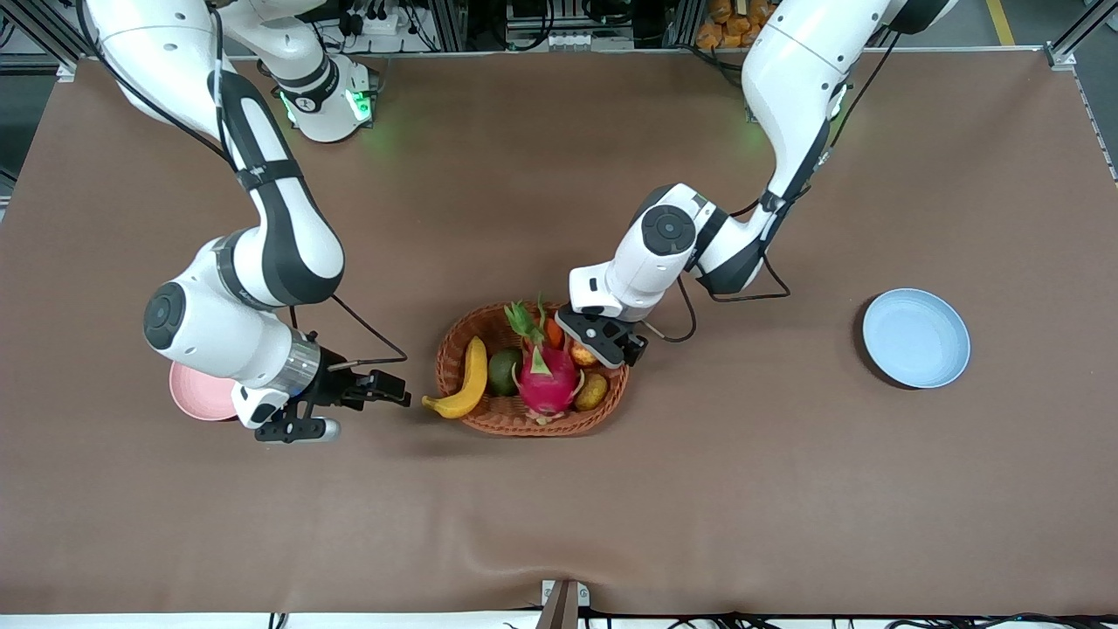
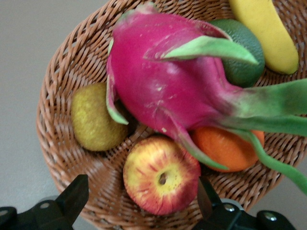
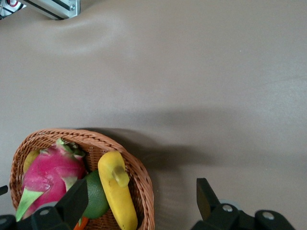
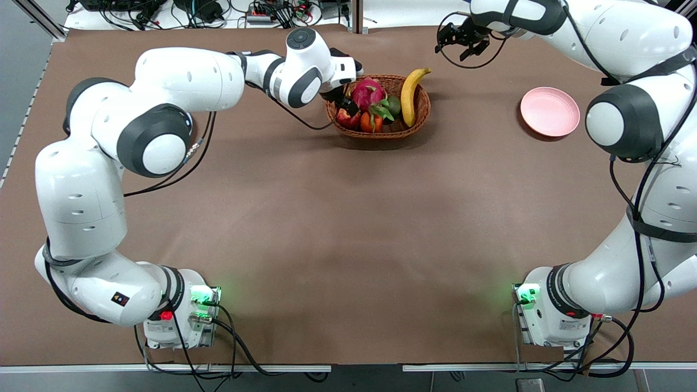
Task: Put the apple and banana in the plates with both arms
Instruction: 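Lower both grippers into the basket and close on the apple and banana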
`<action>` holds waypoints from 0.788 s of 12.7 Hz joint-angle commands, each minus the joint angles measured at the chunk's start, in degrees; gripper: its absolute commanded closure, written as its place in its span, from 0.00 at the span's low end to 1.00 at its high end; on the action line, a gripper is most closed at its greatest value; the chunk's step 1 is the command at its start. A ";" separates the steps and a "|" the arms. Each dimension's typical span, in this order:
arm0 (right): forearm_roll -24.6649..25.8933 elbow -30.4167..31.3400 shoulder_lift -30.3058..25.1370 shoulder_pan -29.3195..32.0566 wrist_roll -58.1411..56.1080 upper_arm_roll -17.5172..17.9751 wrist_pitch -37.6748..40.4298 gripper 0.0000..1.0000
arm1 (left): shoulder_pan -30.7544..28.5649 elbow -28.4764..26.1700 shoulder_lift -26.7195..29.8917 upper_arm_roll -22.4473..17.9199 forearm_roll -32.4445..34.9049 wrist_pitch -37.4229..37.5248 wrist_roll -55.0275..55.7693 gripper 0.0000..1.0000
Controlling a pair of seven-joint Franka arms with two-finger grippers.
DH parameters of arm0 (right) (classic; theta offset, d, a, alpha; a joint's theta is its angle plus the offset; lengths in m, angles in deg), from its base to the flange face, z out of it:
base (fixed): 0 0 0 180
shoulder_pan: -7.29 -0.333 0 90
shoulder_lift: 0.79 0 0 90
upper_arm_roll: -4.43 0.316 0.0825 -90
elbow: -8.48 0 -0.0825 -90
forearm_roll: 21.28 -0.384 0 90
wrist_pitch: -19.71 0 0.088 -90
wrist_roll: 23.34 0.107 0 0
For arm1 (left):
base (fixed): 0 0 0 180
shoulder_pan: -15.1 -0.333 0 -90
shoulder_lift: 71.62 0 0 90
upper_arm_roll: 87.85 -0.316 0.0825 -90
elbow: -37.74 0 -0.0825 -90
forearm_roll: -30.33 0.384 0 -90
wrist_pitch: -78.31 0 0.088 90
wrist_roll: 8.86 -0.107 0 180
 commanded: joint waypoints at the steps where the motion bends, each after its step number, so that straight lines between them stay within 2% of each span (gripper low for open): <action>1: -0.95 -0.75 2.85 -2.96 -0.89 -0.41 -4.15 0.00 | 0.98 2.34 -2.07 -0.60 1.23 -1.32 -0.06 0.00; 6: -0.68 -0.32 5.85 -6.48 -0.72 -0.41 -11.09 0.00 | 1.43 2.34 -3.21 -0.95 1.76 -2.03 0.03 0.00; 10: -1.21 3.46 6.47 -8.41 -0.01 -0.41 -18.57 0.00 | 1.69 2.43 -4.27 -0.95 1.76 -3.09 -0.06 0.00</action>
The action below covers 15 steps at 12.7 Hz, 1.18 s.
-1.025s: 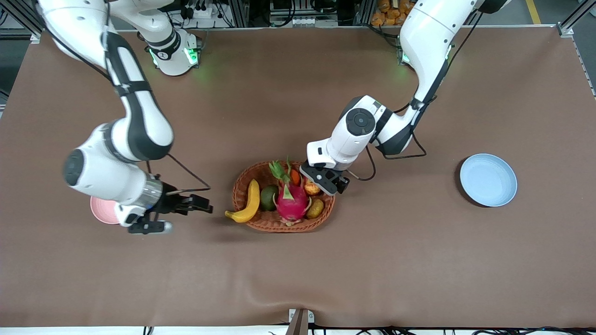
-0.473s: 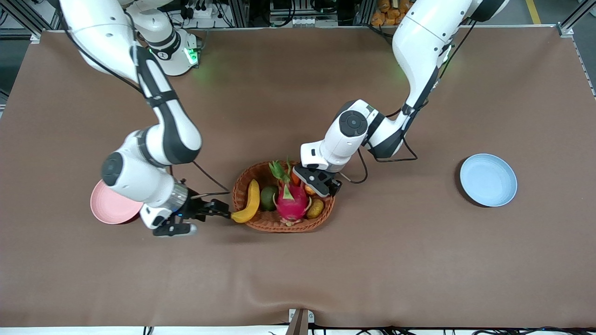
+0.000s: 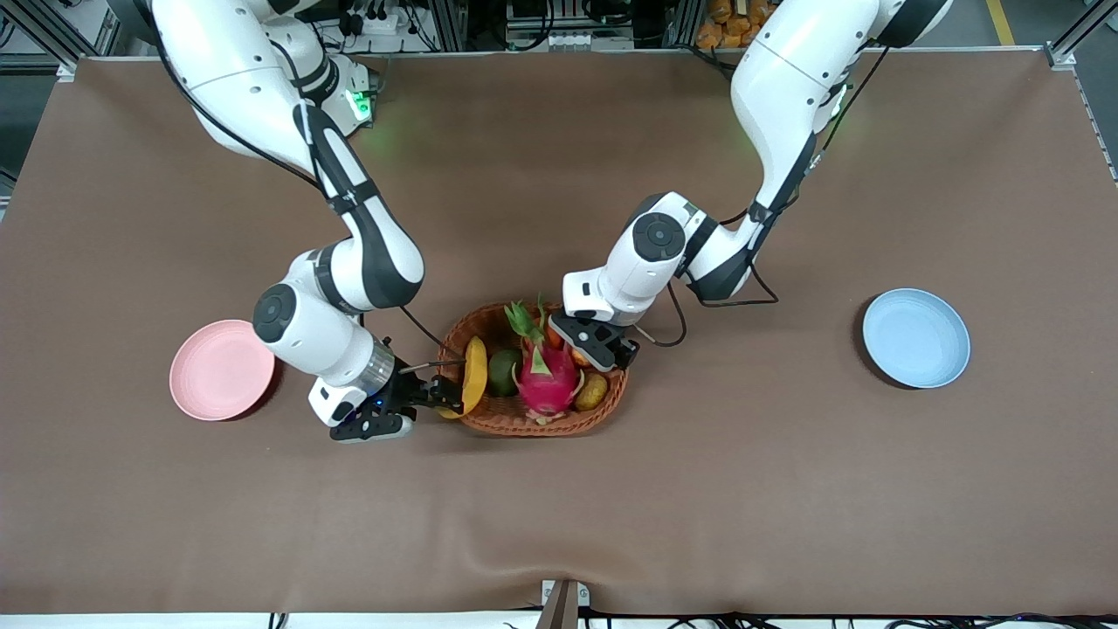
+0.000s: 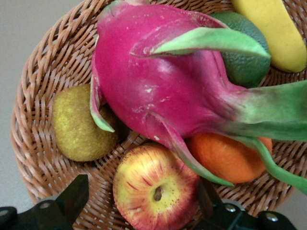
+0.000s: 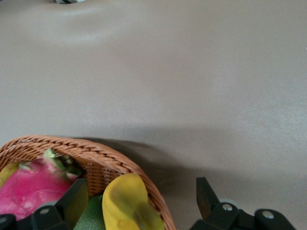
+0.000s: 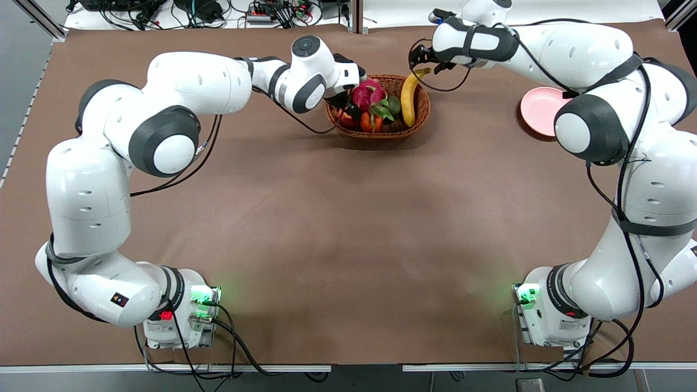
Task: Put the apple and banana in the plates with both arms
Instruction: 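Lower both grippers into the basket and close on the apple and banana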
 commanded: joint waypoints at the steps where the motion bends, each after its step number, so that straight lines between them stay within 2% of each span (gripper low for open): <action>1: -1.20 1.96 0.00 -1.34 -0.01 -0.42 -3.25 0.00 | 1.02 1.52 -1.60 -0.67 1.32 -1.01 -0.06 0.02; 2: -1.20 2.05 0.00 -1.34 -0.01 -0.42 -3.16 0.00 | 1.02 1.61 -1.60 -0.67 1.32 -1.36 -0.06 0.07; 3: -1.20 2.92 0.00 -1.51 -0.01 -0.42 -3.25 0.00 | 0.93 1.61 -1.60 -0.67 1.58 -1.36 -0.32 0.19; 4: -1.28 3.28 0.00 -1.95 -0.01 -0.42 -3.25 0.00 | 0.93 1.61 -1.60 -0.67 1.58 -1.36 -0.41 0.41; 5: -1.28 3.28 0.00 -1.95 0.08 -0.42 -3.25 0.00 | 0.93 1.61 -1.60 -0.67 1.58 -1.36 -0.41 0.52; 6: -1.28 3.20 0.00 -1.95 0.08 -0.42 -3.25 0.00 | 0.93 1.61 -1.60 -0.67 1.58 -1.36 -0.41 0.58; 8: -1.37 3.11 0.00 -2.21 0.43 -0.42 -3.33 0.00 | 0.76 1.61 -1.43 -0.67 1.67 -1.36 -0.41 0.76; 9: -1.46 2.93 0.00 -2.48 0.43 -0.42 -3.42 0.00 | 0.67 1.61 -1.34 -0.67 1.67 -1.36 -0.41 0.80; 10: -1.37 2.93 0.09 -2.48 0.43 -0.42 -3.95 0.00 | 0.58 1.61 -1.08 -0.67 1.67 -1.36 -0.24 0.88; 13: -1.46 2.93 0.36 -3.09 0.43 -0.42 -5.44 0.04 | 0.23 1.52 0.94 -0.49 1.58 0.30 0.12 0.99; 15: -1.46 2.84 0.36 -3.10 0.43 -0.42 -5.44 0.06 | 0.05 1.52 2.78 -0.40 1.49 3.20 0.11 1.00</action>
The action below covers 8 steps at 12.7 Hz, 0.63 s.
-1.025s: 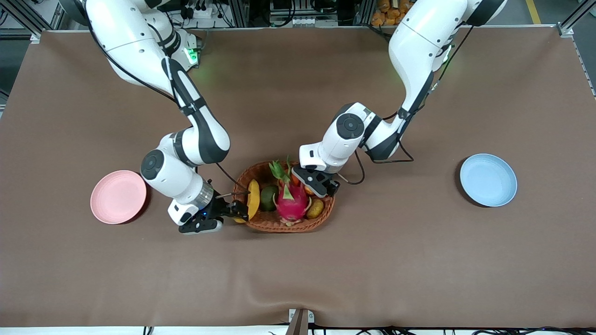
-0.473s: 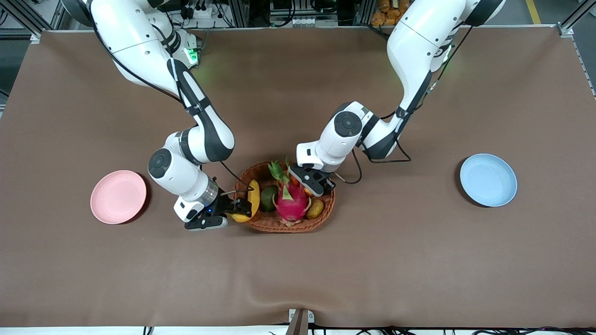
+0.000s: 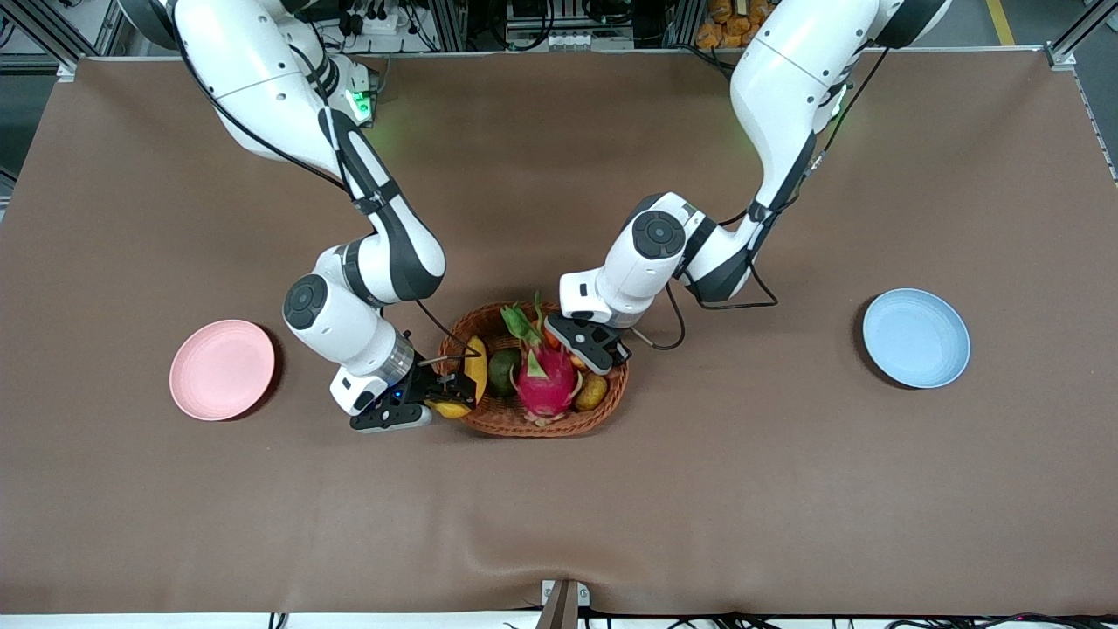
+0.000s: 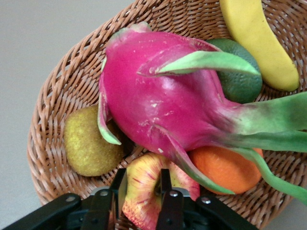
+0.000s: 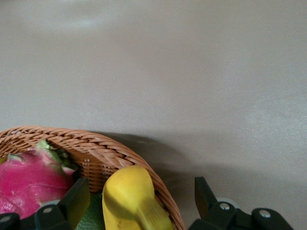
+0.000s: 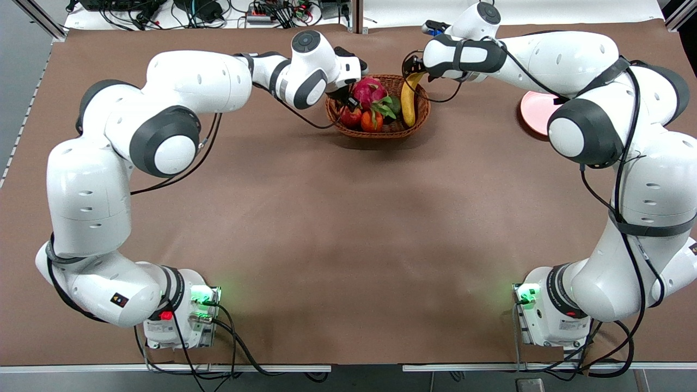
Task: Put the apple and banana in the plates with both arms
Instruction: 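Lower both grippers into the basket and close on the apple and banana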
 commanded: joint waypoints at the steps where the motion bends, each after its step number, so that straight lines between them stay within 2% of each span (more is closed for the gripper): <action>1: -1.22 0.44 -0.10 -0.82 0.11 -0.42 -1.36 0.06 | -0.18 -0.45 2.70 0.05 1.03 3.07 0.12 1.00; 4: -1.22 0.44 -0.10 -0.91 0.19 -0.42 -1.36 0.06 | -0.36 -0.10 5.76 0.41 -0.64 8.23 1.34 1.00; 8: -1.22 0.44 -0.10 -0.82 1.60 -0.42 -1.36 0.06 | -1.49 2.17 11.22 0.49 -8.54 19.13 1.17 1.00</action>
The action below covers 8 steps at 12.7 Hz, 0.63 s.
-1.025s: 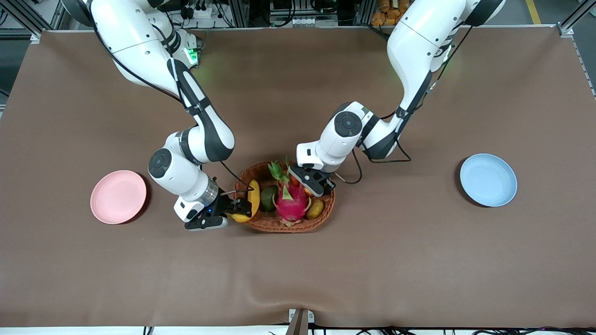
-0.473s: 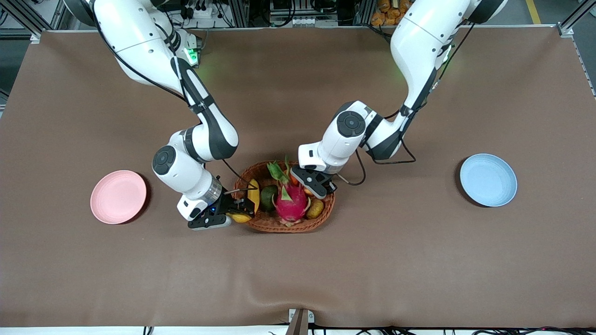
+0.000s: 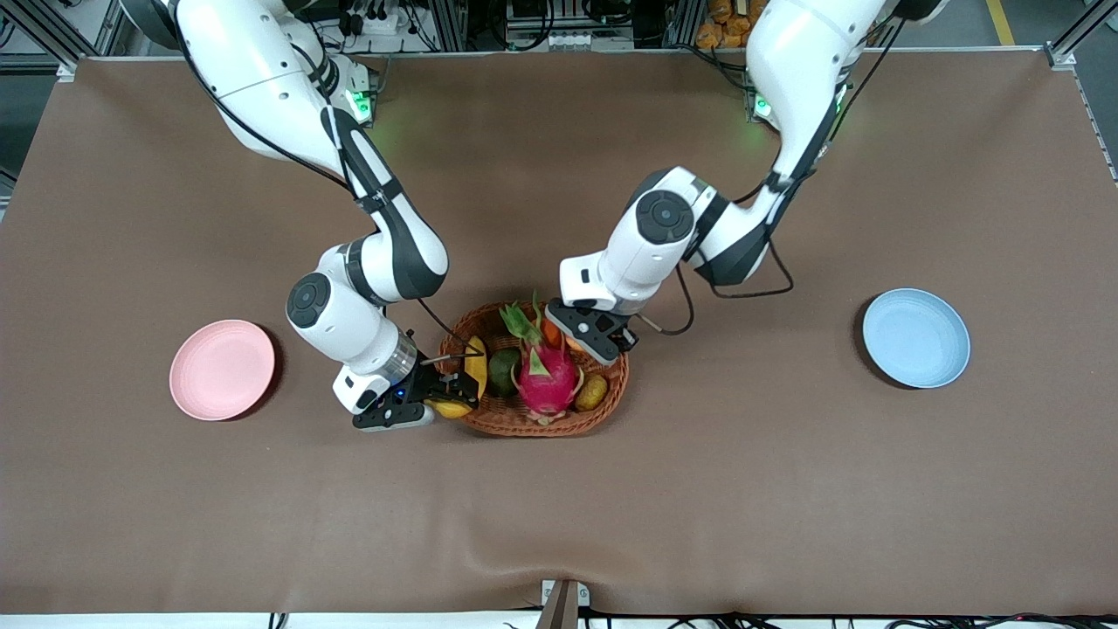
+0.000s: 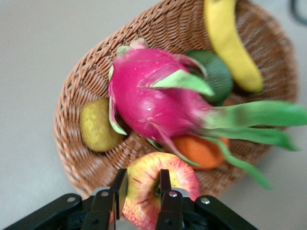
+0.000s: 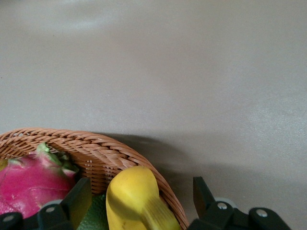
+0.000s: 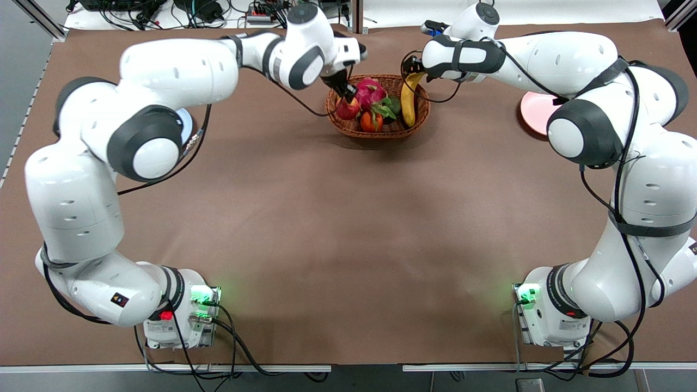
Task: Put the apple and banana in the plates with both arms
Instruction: 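Carry the apple to the blue plate while the right gripper lifts the banana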
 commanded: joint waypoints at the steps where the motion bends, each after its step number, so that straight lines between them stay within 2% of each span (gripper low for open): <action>1: -1.14 0.43 -0.11 -0.72 0.68 -0.40 -1.16 0.06 | -2.15 0.83 4.21 0.32 -4.51 7.19 0.18 1.00; 3: -1.14 0.43 -0.11 -0.81 0.77 -0.40 -1.16 0.06 | -5.84 0.74 6.22 0.50 -8.72 10.70 -0.35 1.00; 5: -1.22 0.43 0.07 -1.07 0.86 -0.40 -1.25 0.10 | -10.92 0.22 8.60 0.50 -9.71 15.01 -0.53 1.00; 8: -1.49 0.25 0.24 -1.43 0.94 -0.40 -1.25 0.26 | -18.39 -0.14 10.28 0.76 -11.46 18.45 -4.80 1.00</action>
